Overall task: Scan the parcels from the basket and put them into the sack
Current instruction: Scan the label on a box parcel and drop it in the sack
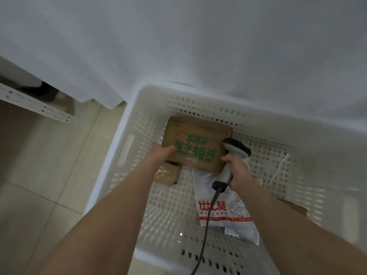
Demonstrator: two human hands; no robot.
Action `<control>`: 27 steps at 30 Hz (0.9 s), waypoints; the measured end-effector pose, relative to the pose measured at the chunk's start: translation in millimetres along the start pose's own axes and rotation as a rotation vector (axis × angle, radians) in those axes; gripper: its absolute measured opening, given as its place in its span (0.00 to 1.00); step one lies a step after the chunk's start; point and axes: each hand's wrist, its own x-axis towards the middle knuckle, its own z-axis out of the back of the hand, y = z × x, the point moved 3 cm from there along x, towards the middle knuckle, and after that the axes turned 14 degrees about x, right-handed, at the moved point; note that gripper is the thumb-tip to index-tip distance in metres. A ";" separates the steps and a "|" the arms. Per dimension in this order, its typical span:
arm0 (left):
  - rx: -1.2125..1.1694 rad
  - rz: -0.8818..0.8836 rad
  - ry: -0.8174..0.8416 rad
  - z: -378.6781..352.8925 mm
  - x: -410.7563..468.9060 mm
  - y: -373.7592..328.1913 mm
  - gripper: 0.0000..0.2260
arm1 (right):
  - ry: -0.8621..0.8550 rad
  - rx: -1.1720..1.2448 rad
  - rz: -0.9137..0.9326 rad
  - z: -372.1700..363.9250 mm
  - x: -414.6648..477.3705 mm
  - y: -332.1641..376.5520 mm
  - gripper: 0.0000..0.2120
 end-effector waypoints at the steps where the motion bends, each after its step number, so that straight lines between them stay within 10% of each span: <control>1: -0.025 0.006 0.000 -3.5 8.8 2.4 0.41 | 0.007 0.000 -0.006 0.7 7.3 -1.7 0.03; 9: -0.195 -0.013 0.043 -6.9 4.6 17.4 0.18 | -0.028 -0.034 0.031 10.8 6.4 2.4 0.04; 27: -0.345 -0.325 0.004 137.0 -248.3 -44.0 0.23 | -0.168 0.150 0.032 15.0 -256.8 67.5 0.05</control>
